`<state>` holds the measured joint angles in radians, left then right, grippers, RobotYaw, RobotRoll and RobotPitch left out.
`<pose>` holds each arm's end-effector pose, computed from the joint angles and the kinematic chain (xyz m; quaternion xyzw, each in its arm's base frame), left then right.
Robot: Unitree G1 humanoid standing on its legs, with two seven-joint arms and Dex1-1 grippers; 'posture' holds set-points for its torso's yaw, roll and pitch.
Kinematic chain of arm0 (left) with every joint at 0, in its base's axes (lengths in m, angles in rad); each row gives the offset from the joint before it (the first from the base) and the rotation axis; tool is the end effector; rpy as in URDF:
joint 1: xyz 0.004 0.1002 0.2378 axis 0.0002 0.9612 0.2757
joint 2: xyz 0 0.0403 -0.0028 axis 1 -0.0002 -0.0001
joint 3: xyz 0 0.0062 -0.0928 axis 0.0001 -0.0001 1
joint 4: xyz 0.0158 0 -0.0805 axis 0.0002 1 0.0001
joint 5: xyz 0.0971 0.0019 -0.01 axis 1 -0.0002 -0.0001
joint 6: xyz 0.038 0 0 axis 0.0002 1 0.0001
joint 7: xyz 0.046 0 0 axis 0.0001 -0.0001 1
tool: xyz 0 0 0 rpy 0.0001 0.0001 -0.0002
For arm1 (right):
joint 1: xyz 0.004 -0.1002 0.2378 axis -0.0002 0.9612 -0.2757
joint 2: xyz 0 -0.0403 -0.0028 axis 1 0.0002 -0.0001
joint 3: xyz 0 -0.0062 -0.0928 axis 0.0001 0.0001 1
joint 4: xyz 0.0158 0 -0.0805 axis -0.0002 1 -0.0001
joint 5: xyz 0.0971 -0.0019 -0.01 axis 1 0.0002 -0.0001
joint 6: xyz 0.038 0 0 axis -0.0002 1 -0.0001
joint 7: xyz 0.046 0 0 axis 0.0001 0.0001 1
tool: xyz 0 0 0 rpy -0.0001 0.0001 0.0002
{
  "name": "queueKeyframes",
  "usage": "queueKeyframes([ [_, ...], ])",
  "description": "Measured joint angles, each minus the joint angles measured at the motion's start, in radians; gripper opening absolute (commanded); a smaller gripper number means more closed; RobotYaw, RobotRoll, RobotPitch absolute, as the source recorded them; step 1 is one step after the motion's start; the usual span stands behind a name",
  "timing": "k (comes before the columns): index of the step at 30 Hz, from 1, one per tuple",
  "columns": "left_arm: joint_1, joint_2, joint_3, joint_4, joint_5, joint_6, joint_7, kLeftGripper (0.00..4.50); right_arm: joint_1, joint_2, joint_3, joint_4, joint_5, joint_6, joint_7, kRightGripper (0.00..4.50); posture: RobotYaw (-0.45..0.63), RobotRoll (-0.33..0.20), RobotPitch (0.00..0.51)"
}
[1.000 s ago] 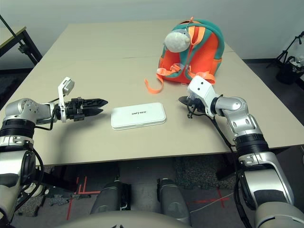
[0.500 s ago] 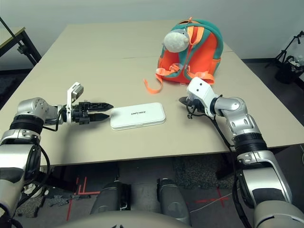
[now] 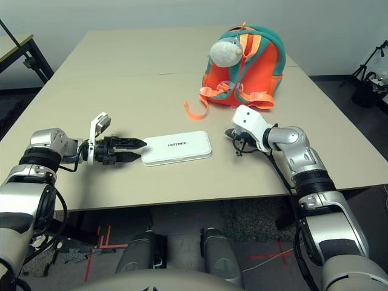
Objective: Put the pencil case into the backpack and zip it.
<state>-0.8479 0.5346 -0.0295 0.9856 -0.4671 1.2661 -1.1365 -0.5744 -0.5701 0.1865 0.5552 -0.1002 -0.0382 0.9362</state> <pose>0.2898 0.2518 0.0974 -0.3882 0.4797 -0.3473 0.7061 0.2953 -0.2332 0.1195 -0.3220 0.1474 0.4283 0.8314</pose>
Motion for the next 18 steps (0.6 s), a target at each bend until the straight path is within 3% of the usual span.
queueKeyframes([
  [18, -0.005, -0.002, 0.009, 0.019, 0.03, -0.01, -0.031, 4.5, -0.046, 0.056, 0.084, 0.038, -0.064, -0.046, 0.012, 0.01, -0.1, 0.0, 0.014],
])
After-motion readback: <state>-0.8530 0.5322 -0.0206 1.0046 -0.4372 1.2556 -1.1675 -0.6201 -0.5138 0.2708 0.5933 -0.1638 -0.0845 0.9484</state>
